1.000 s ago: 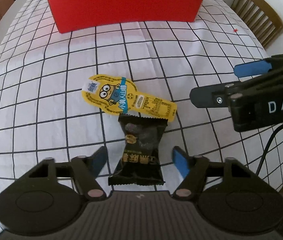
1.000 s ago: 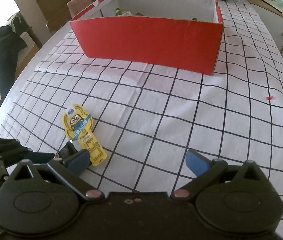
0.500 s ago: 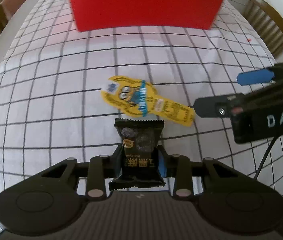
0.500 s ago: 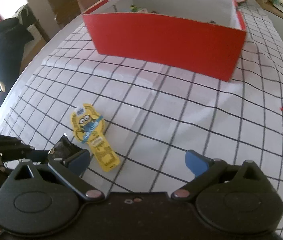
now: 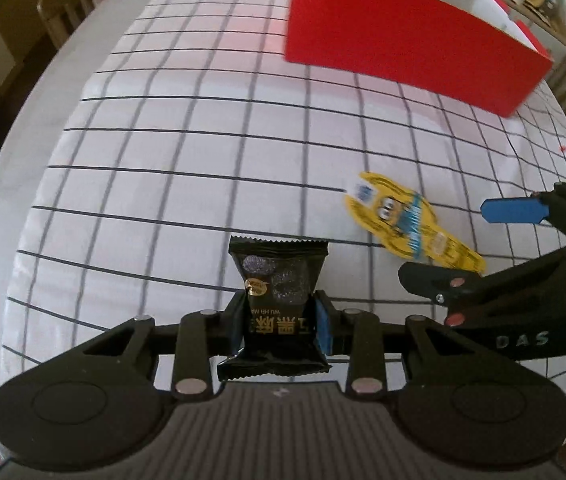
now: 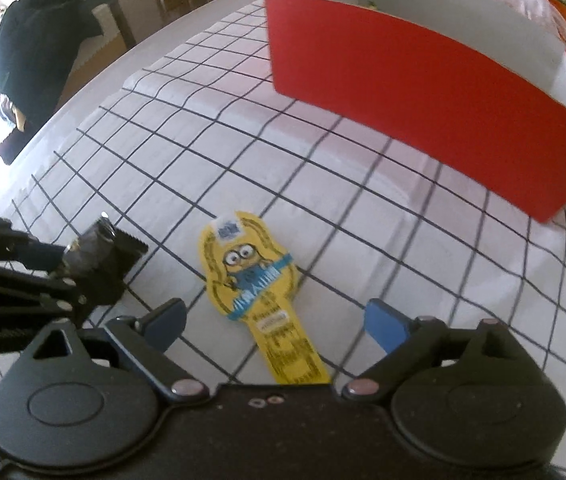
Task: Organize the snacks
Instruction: 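Grasp the black snack packet with the left gripper while the right grasps the Minion pouch, then carry the black packet and Minion pouch into the red box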
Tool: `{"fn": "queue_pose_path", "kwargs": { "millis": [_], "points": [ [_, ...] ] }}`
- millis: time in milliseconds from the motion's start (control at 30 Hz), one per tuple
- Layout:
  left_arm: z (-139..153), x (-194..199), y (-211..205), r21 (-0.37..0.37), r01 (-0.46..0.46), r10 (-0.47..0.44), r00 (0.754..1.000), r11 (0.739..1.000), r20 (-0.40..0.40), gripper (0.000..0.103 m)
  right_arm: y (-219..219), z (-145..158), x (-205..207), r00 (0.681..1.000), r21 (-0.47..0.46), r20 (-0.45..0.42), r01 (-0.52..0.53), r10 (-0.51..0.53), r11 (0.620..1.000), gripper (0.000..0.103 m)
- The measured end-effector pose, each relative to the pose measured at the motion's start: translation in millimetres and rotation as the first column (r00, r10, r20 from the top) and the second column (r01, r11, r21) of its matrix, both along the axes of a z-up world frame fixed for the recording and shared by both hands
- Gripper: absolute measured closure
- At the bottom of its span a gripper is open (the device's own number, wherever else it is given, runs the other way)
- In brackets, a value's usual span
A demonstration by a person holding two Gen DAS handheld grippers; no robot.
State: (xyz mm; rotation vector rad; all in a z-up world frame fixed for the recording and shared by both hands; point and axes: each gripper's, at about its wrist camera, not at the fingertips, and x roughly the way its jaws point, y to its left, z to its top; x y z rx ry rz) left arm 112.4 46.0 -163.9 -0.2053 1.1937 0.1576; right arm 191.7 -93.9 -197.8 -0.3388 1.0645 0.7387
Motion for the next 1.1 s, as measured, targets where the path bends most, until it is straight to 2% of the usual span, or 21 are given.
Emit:
{"fn": "queue_pose_path", "kwargs": {
  "millis": [167, 333, 400, 567, 800, 1100],
  "points": [
    [2, -1, 11, -0.001, -0.015, 0.015, 1.0, 1.0, 0.006, 0.069, 10, -4, 1, 1.0, -0.016, 0.007, 0.001, -0.001, 1.0, 0.021],
    [0, 1, 17, -0.007, -0.009, 0.009, 1.0, 1.0, 0.007, 0.069, 15, -6, -2, 0.999, -0.039, 0.042, 0.012, -0.01, 0.999, 0.026],
    [-1, 2, 18, -0.009, -0.005, 0.005, 1.0, 1.0, 0.007, 0.069, 16, -5, -3, 0.998, -0.043, 0.056, 0.012, -0.01, 0.999, 0.031],
    [-1, 4, 20, -0.013, 0.016, -0.016, 1.0, 1.0, 0.012, 0.069, 18, 0, -5, 0.998, -0.039, 0.062, 0.027, -0.024, 0.999, 0.053],
    [5, 7, 22, -0.01, 0.066, -0.066, 0.997, 0.998, 0.031, 0.069, 16, 3, -6, 0.992, -0.049, 0.069, 0.106, -0.103, 0.993, 0.053],
    [15, 12, 20, -0.009, 0.14, -0.139, 0.988, 0.99, 0.067, 0.069, 4, 28, -12, 0.973, -0.006, 0.075, 0.219, -0.218, 0.976, 0.053]
  ]
}}
